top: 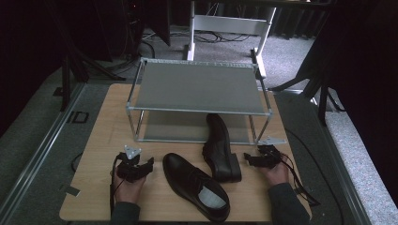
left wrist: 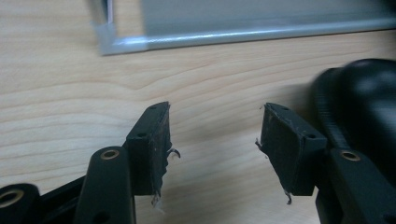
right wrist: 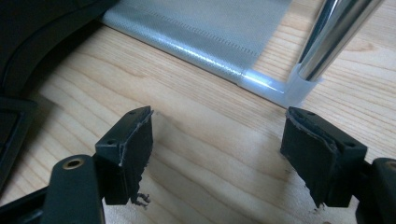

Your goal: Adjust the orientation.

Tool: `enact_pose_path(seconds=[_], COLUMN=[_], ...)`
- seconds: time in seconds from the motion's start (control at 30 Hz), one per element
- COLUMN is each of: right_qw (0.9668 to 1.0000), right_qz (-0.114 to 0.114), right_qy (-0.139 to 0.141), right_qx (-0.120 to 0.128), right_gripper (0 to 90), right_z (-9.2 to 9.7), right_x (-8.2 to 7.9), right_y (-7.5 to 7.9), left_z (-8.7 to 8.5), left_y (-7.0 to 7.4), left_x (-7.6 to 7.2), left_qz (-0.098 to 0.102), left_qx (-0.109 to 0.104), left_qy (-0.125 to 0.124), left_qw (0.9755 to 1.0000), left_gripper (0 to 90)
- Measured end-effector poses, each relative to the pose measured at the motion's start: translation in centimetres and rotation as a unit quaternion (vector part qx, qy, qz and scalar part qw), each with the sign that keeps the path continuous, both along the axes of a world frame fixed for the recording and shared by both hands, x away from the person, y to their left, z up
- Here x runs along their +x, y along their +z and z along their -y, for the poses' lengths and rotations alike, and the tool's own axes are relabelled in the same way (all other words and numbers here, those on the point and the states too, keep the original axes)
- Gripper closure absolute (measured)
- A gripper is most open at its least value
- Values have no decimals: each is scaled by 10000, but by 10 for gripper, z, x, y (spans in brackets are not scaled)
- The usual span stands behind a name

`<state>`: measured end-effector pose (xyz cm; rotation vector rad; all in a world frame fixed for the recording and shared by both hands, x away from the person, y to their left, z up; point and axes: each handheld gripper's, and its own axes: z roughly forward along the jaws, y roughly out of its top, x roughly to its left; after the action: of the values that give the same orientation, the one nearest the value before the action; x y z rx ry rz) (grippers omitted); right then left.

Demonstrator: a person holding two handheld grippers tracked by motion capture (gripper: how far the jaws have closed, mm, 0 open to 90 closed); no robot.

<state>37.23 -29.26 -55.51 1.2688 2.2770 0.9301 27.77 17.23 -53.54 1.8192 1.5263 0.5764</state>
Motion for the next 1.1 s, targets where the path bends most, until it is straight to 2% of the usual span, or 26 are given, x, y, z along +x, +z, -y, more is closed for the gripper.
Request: enact_pose_path(seconds=[0.13, 0.33, 0.4, 0.53, 0.63, 0.77, 0.87, 0.93, 0.97, 1.1], right_qw=[10000, 9997, 9997, 9996, 9997, 9997, 9997, 9997, 9998, 9998], right_qz=[-32, -136, -147, -137, -145, -97, -72, -64, -60, 21], right_qy=[-2, -146, -137, -102, -86, -21, 32, 39, 45, 124], right_qx=[-25, -112, -160, -215, -190, -203, -219, -211, -204, -142], right_gripper=[244, 305, 304, 299, 299, 298, 299, 301, 303, 313], right_z=[1, 2, 2, 2, 3, 3, 3, 4, 4, 5], right_x=[-1, -7, -10, -16, -21, -30, -37, -39, -41, -53], right_y=[1, 4, 5, 7, 11, 15, 17, 18, 19, 25], left_z=[7, 15, 21, 33, 45, 59, 67, 69, 75, 86], left_y=[8, 18, 23, 31, 36, 36, 33, 33, 30, 25], left_x=[-7, -16, -21, -29, -37, -49, -57, -61, -69, -83], left_qz=[59, 81, 102, 165, 196, 137, 78, 72, 53, -47], left_qx=[16, 6, 45, -81, -62, 1, 63, 53, 66, 148], left_qy=[-116, -264, -383, -588, -832, -1140, -1328, -1370, -1531, -1782], left_qw=[9999, 9996, 9992, 9981, 9963, 9934, 9911, 9905, 9882, 9839], left_gripper=[425, 403, 397, 396, 397, 411, 427, 441, 441, 484])
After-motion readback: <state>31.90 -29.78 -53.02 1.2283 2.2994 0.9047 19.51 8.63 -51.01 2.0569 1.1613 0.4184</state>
